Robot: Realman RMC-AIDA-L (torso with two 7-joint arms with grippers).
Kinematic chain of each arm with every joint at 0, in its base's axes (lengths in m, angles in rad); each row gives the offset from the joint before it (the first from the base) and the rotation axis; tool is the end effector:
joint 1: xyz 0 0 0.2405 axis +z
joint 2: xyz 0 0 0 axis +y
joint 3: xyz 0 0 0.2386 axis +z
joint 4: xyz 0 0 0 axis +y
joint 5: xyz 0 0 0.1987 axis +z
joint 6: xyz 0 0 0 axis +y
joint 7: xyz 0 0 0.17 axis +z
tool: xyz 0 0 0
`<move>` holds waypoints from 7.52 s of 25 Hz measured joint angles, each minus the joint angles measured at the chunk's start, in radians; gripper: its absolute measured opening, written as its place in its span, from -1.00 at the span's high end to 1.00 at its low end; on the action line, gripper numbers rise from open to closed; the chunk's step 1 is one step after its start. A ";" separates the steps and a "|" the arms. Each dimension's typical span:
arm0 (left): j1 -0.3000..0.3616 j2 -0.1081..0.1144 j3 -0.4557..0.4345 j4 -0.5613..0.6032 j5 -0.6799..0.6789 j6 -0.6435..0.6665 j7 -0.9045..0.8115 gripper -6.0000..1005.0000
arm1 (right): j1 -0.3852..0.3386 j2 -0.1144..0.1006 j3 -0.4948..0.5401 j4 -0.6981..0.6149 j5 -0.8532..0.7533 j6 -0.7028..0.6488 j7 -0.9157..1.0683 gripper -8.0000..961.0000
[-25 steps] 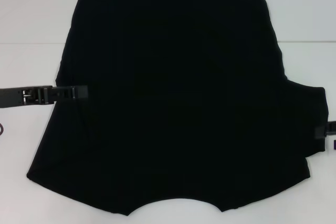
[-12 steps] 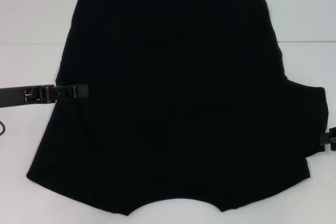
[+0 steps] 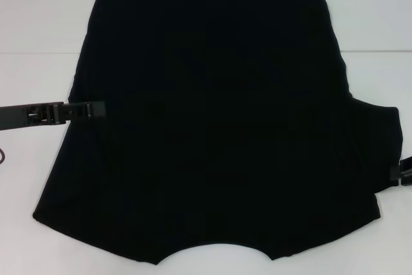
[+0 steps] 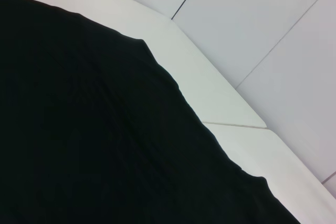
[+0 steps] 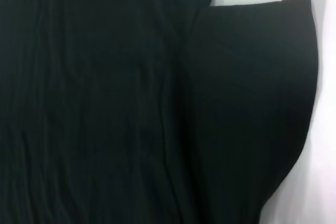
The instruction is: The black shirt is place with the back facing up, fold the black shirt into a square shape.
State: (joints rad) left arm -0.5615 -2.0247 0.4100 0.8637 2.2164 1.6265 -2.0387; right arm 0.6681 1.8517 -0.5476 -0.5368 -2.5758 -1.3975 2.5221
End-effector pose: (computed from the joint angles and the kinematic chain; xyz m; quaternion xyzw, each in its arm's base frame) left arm -0.2578 0.3455 0.0633 -0.8299 -0.4740 -0.2421 0.1675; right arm 0.3253 0.3511 0.0511 -0.6928 0.6990 0.0443 0.1719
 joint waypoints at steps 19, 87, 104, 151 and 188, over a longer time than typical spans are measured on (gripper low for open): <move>0.000 0.004 -0.002 -0.025 0.000 -0.015 0.000 0.28 | 0.029 0.016 0.000 0.047 -0.026 0.095 0.005 0.82; -0.001 0.011 -0.014 -0.068 -0.014 -0.058 -0.012 0.29 | 0.174 0.123 -0.395 -0.166 0.063 0.182 -0.339 0.39; 0.011 0.017 -0.037 -0.076 -0.004 -0.055 -0.096 0.29 | 0.172 0.113 -0.231 -0.177 0.050 0.215 -0.247 -0.25; 0.048 0.035 -0.092 -0.023 0.470 -0.028 -0.455 0.10 | 0.147 0.032 -0.009 -0.167 0.054 -0.085 -0.039 -0.25; 0.002 0.019 -0.069 -0.077 0.451 -0.081 -0.465 0.10 | 0.134 0.029 -0.009 -0.169 0.054 -0.089 -0.042 -0.25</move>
State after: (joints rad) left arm -0.5599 -2.0052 0.3412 0.7868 2.6677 1.5458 -2.5041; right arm 0.8023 1.8806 -0.5568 -0.7054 -2.5219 -1.4866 2.4803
